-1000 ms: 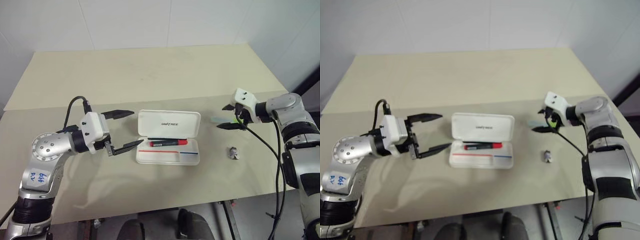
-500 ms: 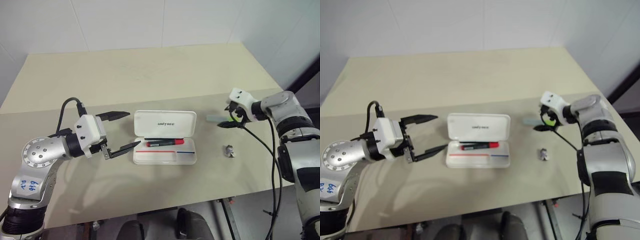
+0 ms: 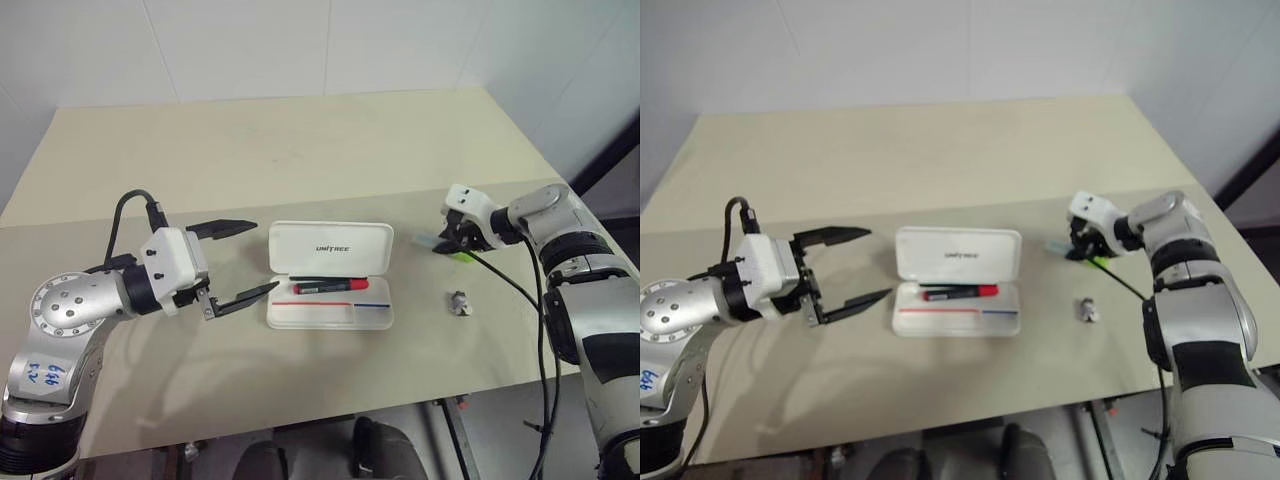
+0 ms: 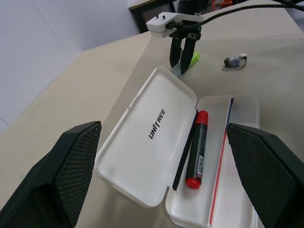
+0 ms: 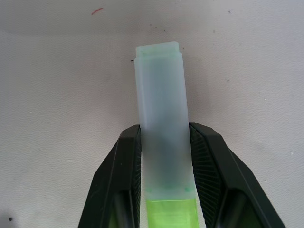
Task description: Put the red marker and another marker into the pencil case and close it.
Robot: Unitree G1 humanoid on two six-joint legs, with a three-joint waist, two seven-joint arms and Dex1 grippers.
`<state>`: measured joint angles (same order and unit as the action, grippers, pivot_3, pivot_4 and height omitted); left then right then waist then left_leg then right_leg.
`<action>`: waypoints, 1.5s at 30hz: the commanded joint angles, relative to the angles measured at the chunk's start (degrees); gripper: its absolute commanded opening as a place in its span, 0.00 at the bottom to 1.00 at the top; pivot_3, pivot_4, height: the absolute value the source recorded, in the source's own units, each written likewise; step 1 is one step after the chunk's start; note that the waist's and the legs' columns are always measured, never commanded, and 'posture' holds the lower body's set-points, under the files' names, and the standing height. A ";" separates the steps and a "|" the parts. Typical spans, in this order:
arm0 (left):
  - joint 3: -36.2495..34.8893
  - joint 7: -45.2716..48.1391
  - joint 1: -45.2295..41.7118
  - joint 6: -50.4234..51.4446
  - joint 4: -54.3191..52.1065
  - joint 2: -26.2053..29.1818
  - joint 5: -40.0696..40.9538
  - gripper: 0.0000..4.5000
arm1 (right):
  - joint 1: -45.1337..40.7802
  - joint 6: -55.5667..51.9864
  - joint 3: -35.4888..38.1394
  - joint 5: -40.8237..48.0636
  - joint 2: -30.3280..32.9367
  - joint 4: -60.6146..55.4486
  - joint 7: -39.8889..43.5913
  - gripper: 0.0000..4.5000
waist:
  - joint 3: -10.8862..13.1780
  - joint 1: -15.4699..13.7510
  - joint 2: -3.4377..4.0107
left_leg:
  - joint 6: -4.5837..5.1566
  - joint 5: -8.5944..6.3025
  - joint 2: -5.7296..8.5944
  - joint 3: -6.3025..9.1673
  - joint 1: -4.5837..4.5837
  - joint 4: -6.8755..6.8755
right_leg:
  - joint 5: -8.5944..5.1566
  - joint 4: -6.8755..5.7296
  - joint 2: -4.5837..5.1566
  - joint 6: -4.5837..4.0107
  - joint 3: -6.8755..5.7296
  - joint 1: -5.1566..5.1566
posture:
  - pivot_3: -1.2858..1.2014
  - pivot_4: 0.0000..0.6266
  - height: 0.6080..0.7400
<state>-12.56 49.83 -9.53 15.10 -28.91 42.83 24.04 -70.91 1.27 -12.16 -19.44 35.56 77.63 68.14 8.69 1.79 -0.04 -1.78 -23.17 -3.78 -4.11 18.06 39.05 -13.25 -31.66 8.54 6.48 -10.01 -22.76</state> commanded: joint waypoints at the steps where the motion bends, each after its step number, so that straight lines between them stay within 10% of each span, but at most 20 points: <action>1: -0.79 -0.57 -0.15 -0.31 -2.00 0.48 0.77 1.00 | 1.72 1.15 -0.45 -0.75 -0.52 0.38 1.68 0.25 | 0.00 -0.02 0.00 | 0.00 0.00 0.00 0.00 0.00 0.00 | 0.00 0.00 0.00 0.00 0.00 0.00 | 0.52 0.24 1.00; 26: 6.90 5.88 -5.01 -9.43 9.98 -2.16 -0.61 1.00 | -0.47 5.06 2.41 9.38 11.62 -10.87 23.98 0.25 | 0.19 0.01 0.31 | 0.00 0.00 0.00 -0.01 0.01 -0.02 | 0.00 0.02 0.00 0.00 -0.02 0.00 | 0.52 0.24 1.00; 34: 4.70 10.21 -0.09 -11.36 10.84 -0.79 1.14 1.00 | 19.10 -27.75 -0.61 34.79 15.68 -61.45 24.17 0.25 | 0.13 -0.38 0.22 | -0.01 -0.01 -0.02 0.02 0.03 0.06 | 0.00 -0.04 0.00 0.00 -0.05 -0.03 | 0.52 0.24 1.00; 45: 1.65 12.86 7.09 -14.43 13.36 0.22 0.44 1.00 | 25.91 -50.68 -1.55 45.06 14.51 -89.67 15.44 0.25 | 0.02 -1.86 0.02 | -0.07 -0.05 -0.02 0.08 0.10 0.07 | -0.01 -0.01 0.01 -0.02 -0.05 -0.06 | 0.52 0.24 1.00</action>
<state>-9.87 62.28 -2.68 2.26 -14.78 42.46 24.17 -44.94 -47.68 -13.78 24.23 50.29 -9.66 84.60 8.71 -0.07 -0.02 -1.86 -23.23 -3.80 -4.03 18.16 39.12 -13.26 -31.67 8.55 6.46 -10.06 -22.83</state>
